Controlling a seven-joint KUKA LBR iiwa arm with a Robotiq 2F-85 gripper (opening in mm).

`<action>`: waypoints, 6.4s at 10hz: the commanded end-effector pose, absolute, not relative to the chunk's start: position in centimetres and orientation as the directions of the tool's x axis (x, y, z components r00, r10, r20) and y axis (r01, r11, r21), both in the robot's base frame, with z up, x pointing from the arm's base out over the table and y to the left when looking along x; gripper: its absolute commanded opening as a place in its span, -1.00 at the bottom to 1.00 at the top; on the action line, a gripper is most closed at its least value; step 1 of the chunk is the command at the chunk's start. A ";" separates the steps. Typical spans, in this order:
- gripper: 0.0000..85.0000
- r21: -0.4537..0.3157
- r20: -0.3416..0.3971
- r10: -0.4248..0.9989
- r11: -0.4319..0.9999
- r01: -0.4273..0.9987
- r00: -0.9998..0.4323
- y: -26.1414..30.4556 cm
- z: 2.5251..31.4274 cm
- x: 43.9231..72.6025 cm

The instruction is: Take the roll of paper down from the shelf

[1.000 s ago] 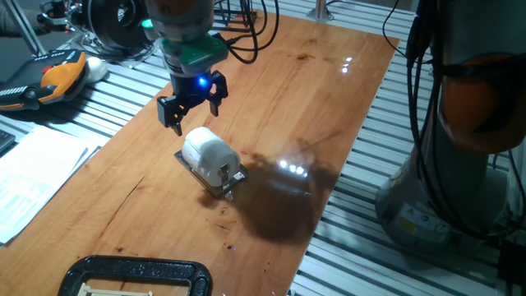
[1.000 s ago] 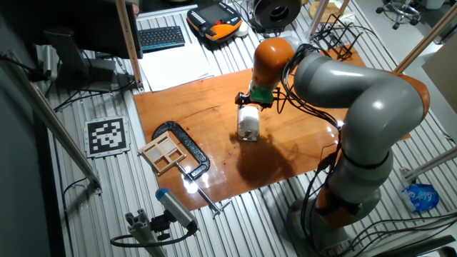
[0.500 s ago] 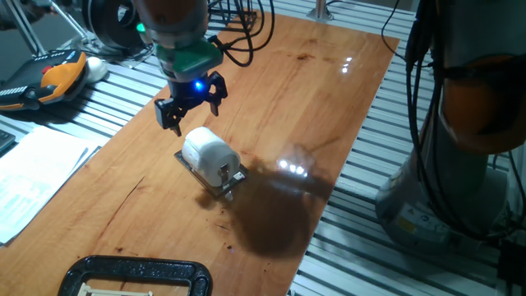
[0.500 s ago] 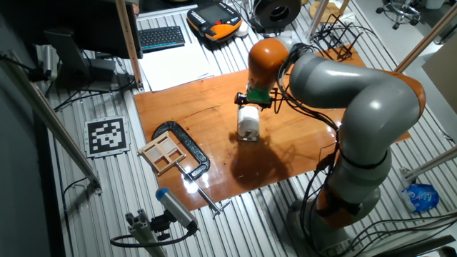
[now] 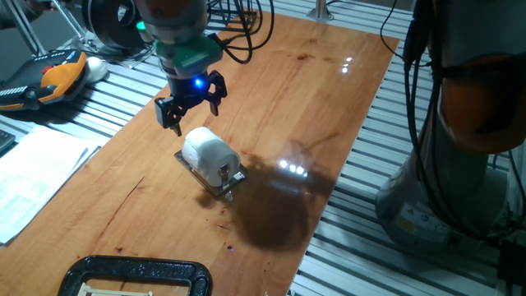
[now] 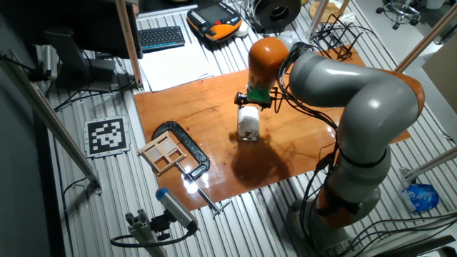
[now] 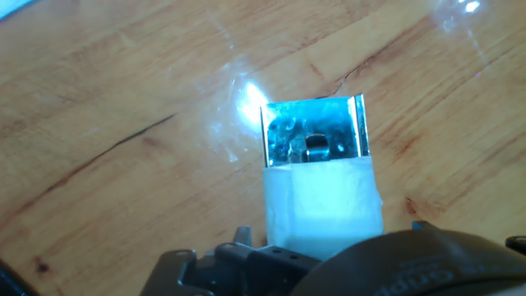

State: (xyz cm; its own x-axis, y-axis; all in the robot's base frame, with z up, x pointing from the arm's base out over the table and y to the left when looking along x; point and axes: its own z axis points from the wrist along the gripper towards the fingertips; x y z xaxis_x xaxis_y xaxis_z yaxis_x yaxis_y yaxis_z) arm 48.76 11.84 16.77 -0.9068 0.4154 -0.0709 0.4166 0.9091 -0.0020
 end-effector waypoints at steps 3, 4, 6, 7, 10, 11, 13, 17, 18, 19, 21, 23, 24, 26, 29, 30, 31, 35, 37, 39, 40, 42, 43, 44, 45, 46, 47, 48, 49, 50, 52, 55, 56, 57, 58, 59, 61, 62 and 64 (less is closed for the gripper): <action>1.00 0.003 -0.088 0.406 0.913 0.408 -0.909 11.5 14.6 48.8; 1.00 0.013 -0.085 0.404 0.914 0.405 -0.911 11.3 13.7 49.1; 1.00 0.034 -0.089 0.415 0.910 0.414 -0.905 11.4 12.0 49.6; 1.00 0.035 -0.086 0.417 0.909 0.416 -0.905 11.5 11.7 49.6; 1.00 0.007 -0.093 0.397 0.918 0.398 -0.913 11.8 10.5 49.9; 1.00 -0.008 -0.099 0.385 0.922 0.388 -0.918 11.9 9.9 49.9; 1.00 -0.018 -0.104 0.381 0.923 0.385 -0.919 11.9 9.1 49.7; 0.60 -0.037 -0.111 0.344 0.936 0.349 -0.933 12.0 8.1 49.4; 0.60 -0.066 -0.096 0.317 0.944 0.324 -0.943 12.1 8.2 49.5; -0.20 -0.070 -0.087 0.295 0.951 0.301 -0.952 12.0 8.2 49.6; -0.60 -0.068 -0.062 0.275 0.958 0.279 -0.959 12.0 8.2 49.7; -0.60 -0.074 -0.058 0.273 0.958 0.276 -0.960 11.9 8.4 49.9; -0.60 -0.078 -0.054 0.274 0.957 0.278 -0.960 11.9 8.7 50.3; -0.60 -0.076 -0.056 0.277 0.957 0.281 -0.959 11.9 9.1 51.1; -0.60 -0.064 -0.058 0.286 0.955 0.290 -0.956 11.9 9.5 52.5; -0.60 -0.064 -0.062 0.287 0.955 0.291 -0.956 11.8 9.6 52.9; -0.60 -0.056 -0.062 0.288 0.955 0.291 -0.956 11.6 9.6 53.5; -0.60 -0.046 -0.064 0.283 0.957 0.287 -0.957 10.8 9.8 56.0; -1.00 -0.045 -0.064 0.286 0.956 0.290 -0.956 10.1 10.2 57.3; -1.00 -0.035 -0.066 0.300 0.952 0.303 -0.952 9.6 10.7 58.4; -1.00 -0.026 -0.065 0.302 0.952 0.304 -0.951 9.3 10.9 58.8; -1.00 -0.019 -0.065 0.288 0.957 0.289 -0.956 8.3 11.4 59.8; -1.00 -0.025 -0.068 0.272 0.961 0.275 -0.960 7.7 11.6 60.3; -1.00 -0.026 -0.068 0.259 0.965 0.261 -0.963 7.2 11.8 60.7; -1.00 -0.028 -0.068 0.249 0.968 0.251 -0.966 6.8 12.0 61.0; -1.00 -0.031 -0.070 0.239 0.970 0.242 -0.968 6.4 12.2 61.3; -1.00 -0.016 -0.063 0.241 0.970 0.242 -0.969 5.9 12.5 61.6; -1.00 -0.003 -0.057 0.239 0.971 0.239 -0.969 5.3 12.8 61.9; -1.00 -0.002 -0.064 0.232 0.972 0.233 -0.970 4.8 12.8 62.2; -1.00 -0.009 -0.078 0.220 0.975 0.221 -0.972 4.6 12.6 62.3; -1.00 -0.013 -0.093 0.223 0.974 0.225 -0.970 4.6 12.1 62.4; -1.00 -0.015 -0.090 0.208 0.978 0.210 -0.974 4.2 11.3 62.6; -1.00 -0.018 -0.091 0.208 0.977 0.210 -0.974 4.3 11.2 62.7; -1.00 -0.020 -0.096 0.209 0.977 0.212 -0.973 4.3 11.1 62.8; -1.00 -0.015 -0.100 0.214 0.976 0.216 -0.972 4.3 11.1 63.1; -1.00 -0.011 -0.110 0.215 0.976 0.217 -0.970 3.8 11.1 63.5; -1.00 -0.004 -0.111 0.193 0.981 0.195 -0.975 2.5 11.0 64.2; -1.00 -0.013 -0.116 0.177 0.984 0.180 -0.977 2.0 11.0 64.3; -1.00 -0.018 -0.121 0.163 0.986 0.166 -0.979 0.8 11.4 64.6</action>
